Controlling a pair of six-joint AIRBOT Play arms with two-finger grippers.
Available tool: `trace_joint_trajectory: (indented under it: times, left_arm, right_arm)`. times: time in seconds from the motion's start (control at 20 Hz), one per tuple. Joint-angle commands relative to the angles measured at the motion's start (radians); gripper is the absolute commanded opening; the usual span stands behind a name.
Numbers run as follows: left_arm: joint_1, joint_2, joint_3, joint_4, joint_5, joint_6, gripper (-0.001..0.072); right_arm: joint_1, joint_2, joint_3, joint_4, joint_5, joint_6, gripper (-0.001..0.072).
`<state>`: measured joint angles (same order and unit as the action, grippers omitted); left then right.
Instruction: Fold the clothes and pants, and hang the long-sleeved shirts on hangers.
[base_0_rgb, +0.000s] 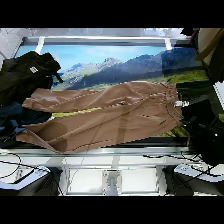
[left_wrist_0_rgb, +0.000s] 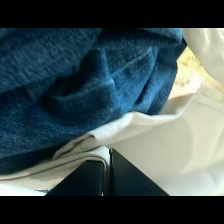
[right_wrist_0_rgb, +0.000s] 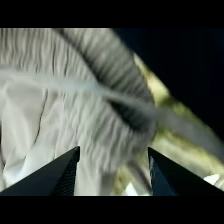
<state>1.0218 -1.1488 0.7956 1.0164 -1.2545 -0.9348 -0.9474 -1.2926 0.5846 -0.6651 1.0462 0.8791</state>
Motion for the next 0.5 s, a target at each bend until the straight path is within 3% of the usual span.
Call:
trace_joint_trajectory:
  times: [0.0, 0.1, 0.2, 0.3, 0.45]
  left_arm:
    - [-0.004, 0.001, 0.0, 0.0, 0.036, -0.006, 0.0011]
    - [-0.004, 0.001, 0.0, 0.0, 0.047, -0.009, 0.0011]
    - [-0.004, 0.001, 0.001, -0.001, 0.051, -0.009, 0.0011]
    - [-0.004, 0.008, 0.004, -0.001, 0.051, -0.013, 0.0011]
    - [-0.003, 0.04, 0.069, 0.0, 0.055, -0.063, 0.0011]
  right_arm:
    - [0.062, -0.007, -0.006, 0.038, -0.095, -0.005, 0.0478]
    - [0.095, -0.03, -0.006, 0.06, -0.105, -0.006, 0.047]
    - [0.124, -0.045, -0.006, 0.088, -0.101, -0.02, 0.0396]
    - [0.122, -0.04, 0.007, 0.132, -0.039, -0.051, 0.0028]
    - [0.075, 0.032, 0.073, 0.119, 0.1, -0.05, 0.003]
